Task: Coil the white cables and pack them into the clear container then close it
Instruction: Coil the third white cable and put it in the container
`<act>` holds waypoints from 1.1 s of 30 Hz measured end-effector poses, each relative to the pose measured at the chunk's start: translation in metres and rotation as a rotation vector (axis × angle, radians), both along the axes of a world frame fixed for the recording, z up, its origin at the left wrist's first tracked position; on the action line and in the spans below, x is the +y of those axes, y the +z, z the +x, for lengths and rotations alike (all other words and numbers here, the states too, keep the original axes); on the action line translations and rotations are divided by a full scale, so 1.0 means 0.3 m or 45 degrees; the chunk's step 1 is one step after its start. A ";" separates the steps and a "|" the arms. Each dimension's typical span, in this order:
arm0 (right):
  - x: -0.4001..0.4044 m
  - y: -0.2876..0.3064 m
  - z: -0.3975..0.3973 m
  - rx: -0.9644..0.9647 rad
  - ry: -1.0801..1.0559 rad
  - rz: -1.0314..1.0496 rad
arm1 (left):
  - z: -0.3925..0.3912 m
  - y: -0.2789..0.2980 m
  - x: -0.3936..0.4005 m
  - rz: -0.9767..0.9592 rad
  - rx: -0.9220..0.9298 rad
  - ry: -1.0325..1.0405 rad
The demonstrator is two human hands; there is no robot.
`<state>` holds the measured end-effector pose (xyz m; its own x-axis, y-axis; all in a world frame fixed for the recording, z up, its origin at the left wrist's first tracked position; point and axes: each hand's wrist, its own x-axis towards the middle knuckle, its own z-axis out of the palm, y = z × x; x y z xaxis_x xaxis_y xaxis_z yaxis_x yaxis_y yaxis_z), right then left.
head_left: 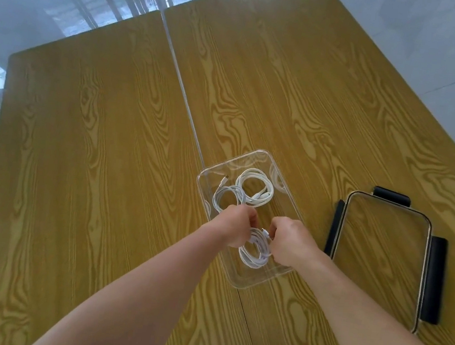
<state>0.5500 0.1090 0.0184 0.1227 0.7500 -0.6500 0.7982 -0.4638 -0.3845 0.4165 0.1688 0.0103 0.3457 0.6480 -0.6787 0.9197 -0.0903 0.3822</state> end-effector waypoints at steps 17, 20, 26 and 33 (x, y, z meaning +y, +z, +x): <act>0.008 -0.024 -0.019 0.074 0.085 -0.128 | -0.010 -0.018 0.003 0.171 0.222 -0.327; 0.008 -0.024 -0.021 0.076 0.112 -0.131 | -0.009 -0.003 -0.007 0.211 0.283 -0.382; 0.005 -0.018 -0.015 0.078 0.111 -0.108 | -0.007 0.014 -0.016 0.240 0.295 -0.409; 0.005 -0.006 -0.023 0.085 0.093 -0.119 | -0.011 0.032 -0.009 0.235 0.276 -0.450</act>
